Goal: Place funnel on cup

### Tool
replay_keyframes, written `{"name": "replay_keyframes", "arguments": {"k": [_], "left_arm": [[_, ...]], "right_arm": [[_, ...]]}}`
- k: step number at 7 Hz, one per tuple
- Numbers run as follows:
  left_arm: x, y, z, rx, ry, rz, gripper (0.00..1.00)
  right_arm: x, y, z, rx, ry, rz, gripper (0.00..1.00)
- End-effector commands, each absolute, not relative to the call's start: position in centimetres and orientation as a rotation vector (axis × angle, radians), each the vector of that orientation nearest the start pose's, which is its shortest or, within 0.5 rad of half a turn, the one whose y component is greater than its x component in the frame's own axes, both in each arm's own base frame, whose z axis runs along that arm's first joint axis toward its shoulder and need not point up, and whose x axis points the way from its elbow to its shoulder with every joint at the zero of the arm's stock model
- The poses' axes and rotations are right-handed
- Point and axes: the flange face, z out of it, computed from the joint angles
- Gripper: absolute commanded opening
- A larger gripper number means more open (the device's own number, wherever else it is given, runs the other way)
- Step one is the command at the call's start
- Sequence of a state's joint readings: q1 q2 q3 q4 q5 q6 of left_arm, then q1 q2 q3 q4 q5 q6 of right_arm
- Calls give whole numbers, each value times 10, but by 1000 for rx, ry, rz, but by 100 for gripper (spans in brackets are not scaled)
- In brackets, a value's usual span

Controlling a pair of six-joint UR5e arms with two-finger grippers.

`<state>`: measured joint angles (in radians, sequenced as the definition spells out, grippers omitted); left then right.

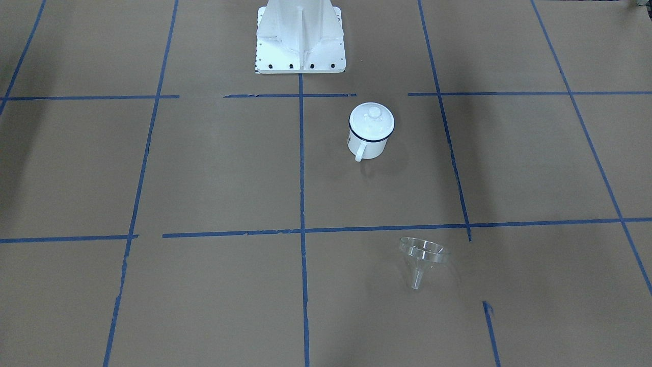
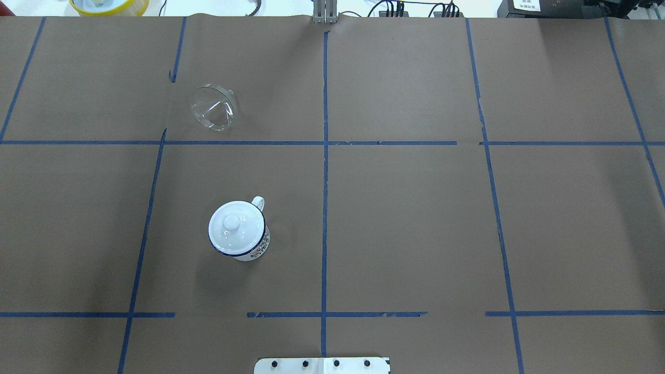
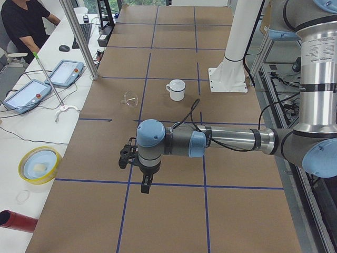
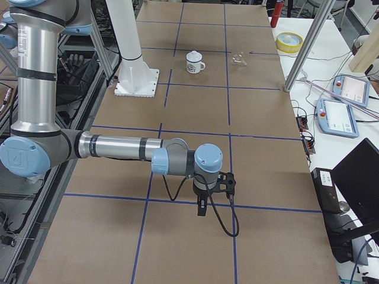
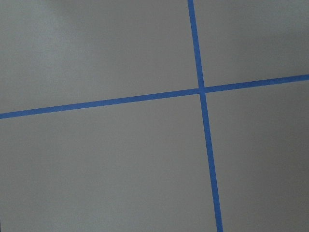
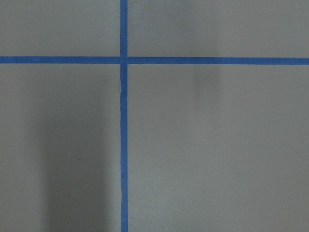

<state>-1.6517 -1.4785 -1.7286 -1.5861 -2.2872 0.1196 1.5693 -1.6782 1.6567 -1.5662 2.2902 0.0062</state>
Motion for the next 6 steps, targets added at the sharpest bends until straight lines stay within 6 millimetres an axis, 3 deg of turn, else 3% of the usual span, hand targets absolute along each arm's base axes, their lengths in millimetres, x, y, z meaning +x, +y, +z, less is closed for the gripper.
{"name": "replay_keyframes", "arguments": {"k": [1, 3, 4, 5, 6], "left_arm": [[-105, -446, 630, 143, 705, 62, 100], [-107, -456, 621, 161, 696, 66, 100], [-108, -475, 595, 218, 682, 85, 100], [-110, -488, 550, 296, 674, 105, 100], [-104, -489, 517, 332, 682, 81, 100]], "right_arm": [[67, -445, 670, -19, -719, 10, 100], [67, -445, 670, -19, -719, 10, 100], [67, -445, 671, -20, -719, 11, 100], [67, -445, 670, -19, -719, 10, 100], [67, -445, 670, -19, -719, 10, 100]]}}
